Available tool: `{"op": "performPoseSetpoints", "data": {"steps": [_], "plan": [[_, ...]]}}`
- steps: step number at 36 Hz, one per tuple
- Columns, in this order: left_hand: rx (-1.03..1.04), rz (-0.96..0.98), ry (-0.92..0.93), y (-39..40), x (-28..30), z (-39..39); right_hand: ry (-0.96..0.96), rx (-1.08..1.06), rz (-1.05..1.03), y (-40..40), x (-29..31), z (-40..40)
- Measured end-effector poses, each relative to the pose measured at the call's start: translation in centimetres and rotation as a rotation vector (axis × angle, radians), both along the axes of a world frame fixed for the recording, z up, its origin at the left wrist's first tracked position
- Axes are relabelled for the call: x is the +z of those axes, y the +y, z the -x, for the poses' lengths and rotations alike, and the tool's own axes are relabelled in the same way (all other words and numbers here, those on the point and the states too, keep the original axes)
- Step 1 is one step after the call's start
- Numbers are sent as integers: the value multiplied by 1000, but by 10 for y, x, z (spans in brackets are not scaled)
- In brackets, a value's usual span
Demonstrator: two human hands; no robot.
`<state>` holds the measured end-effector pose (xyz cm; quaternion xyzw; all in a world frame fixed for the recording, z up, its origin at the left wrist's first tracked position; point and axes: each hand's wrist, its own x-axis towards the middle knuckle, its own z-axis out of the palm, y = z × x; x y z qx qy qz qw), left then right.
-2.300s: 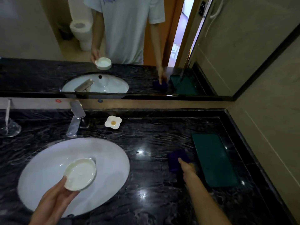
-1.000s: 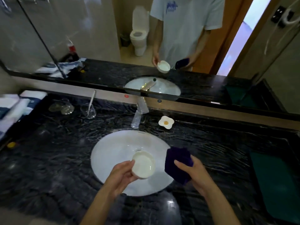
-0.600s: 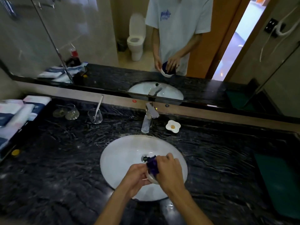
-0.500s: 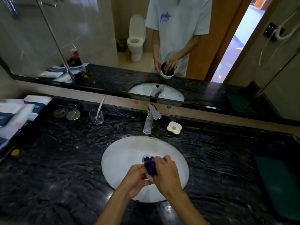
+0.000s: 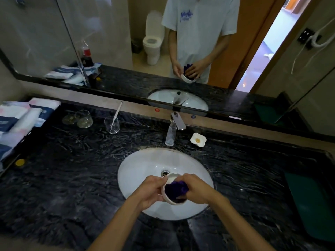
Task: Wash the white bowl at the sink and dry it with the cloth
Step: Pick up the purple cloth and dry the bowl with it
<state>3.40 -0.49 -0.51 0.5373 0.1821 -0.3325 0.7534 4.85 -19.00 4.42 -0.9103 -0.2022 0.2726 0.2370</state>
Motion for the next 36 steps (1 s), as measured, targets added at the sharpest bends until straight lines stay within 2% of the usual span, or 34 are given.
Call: {"op": "performPoseSetpoints", "data": {"steps": [5,9,13,16,21,25,30,33,36], "plan": [[-14,-4,9,0,-2,0,-80,204,204,6,4,-11],[-12,-1,17,2,-3,-2,-297,387,379,15,7,-7],[-21,-5,17,6,-4,-4,-479,483,551,17,4,3],[-26,-7,21,9,-5,-5,-592,450,570,16,-5,11],[-41,43,70,7,-3,-6,-738,205,472,21,-31,15],[-25,67,109,6,-7,-7,-654,27,320,29,-35,22],[-35,55,109,14,-10,-10,-339,-237,-91,29,-32,30],[-34,31,98,18,-7,-13,-170,-258,-176,26,-26,30],[-97,-35,64,19,-2,-15,-74,-170,-156,16,-19,23]]}}
